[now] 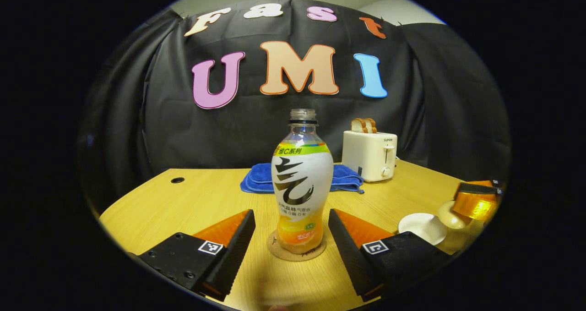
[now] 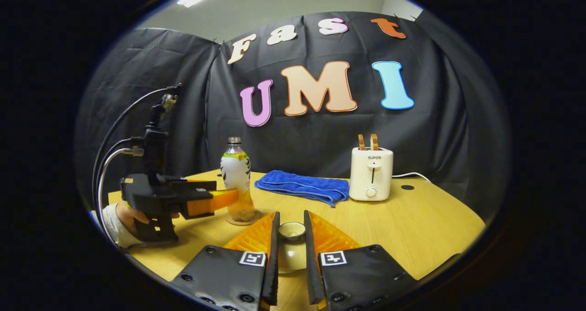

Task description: Open the teacup lid with one hand, grasp the water bottle and pour water into the teacup with the other hand; after pouring, place the water bottle on the coaster and then close the teacup lid.

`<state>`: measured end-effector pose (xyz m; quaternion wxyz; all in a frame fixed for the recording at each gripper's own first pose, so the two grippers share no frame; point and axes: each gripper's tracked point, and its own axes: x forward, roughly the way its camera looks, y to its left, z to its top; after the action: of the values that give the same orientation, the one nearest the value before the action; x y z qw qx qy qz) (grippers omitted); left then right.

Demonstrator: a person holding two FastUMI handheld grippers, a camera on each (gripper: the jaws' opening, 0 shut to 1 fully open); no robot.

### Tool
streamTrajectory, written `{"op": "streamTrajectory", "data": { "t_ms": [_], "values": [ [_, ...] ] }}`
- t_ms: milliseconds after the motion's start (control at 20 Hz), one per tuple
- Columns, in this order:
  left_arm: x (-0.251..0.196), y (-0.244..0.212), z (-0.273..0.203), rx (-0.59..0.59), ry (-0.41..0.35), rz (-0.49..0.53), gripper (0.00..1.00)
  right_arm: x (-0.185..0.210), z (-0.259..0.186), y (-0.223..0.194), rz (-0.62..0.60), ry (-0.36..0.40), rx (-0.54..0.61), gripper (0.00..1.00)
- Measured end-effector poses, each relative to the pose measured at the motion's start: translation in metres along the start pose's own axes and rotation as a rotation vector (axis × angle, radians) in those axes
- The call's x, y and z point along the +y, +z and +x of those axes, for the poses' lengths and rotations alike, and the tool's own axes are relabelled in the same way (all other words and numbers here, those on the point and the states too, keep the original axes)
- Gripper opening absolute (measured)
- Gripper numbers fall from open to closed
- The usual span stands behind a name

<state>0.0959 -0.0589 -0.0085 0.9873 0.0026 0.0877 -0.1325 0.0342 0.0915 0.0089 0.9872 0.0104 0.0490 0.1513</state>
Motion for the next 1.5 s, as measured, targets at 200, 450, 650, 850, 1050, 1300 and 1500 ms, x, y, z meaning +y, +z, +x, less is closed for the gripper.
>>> {"op": "streamTrajectory", "data": {
  "t_ms": [200, 450, 650, 850, 1050, 1300, 1500],
  "values": [
    [0.003, 0.013, -0.027, -0.039, 0.016, 0.006, 0.94, 0.009, 0.015, -0.005, 0.004, 0.021, 0.013, 0.29],
    [0.001, 0.029, -0.053, -0.088, 0.022, 0.044, 0.94, 0.012, 0.027, -0.016, 0.005, 0.03, 0.044, 0.28],
    [-0.005, 0.036, -0.065, -0.125, 0.02, 0.046, 0.93, 0.013, 0.034, -0.029, -0.022, 0.022, 0.075, 0.31],
    [-0.008, 0.033, -0.073, -0.131, 0.01, 0.025, 0.93, 0.014, 0.039, -0.038, -0.049, 0.014, 0.085, 0.29],
    [-0.006, 0.025, -0.077, -0.121, 0.013, 0.009, 0.93, 0.012, 0.041, -0.038, -0.043, 0.009, 0.081, 0.3],
    [-0.004, 0.02, -0.08, -0.118, 0.013, 0.005, 0.94, 0.012, 0.037, -0.036, -0.063, -0.003, 0.078, 0.36],
    [0.0, 0.026, -0.086, -0.147, 0.02, 0.013, 0.94, 0.016, 0.022, -0.017, -0.109, 0.0, 0.01, 0.71]
  ]
}}
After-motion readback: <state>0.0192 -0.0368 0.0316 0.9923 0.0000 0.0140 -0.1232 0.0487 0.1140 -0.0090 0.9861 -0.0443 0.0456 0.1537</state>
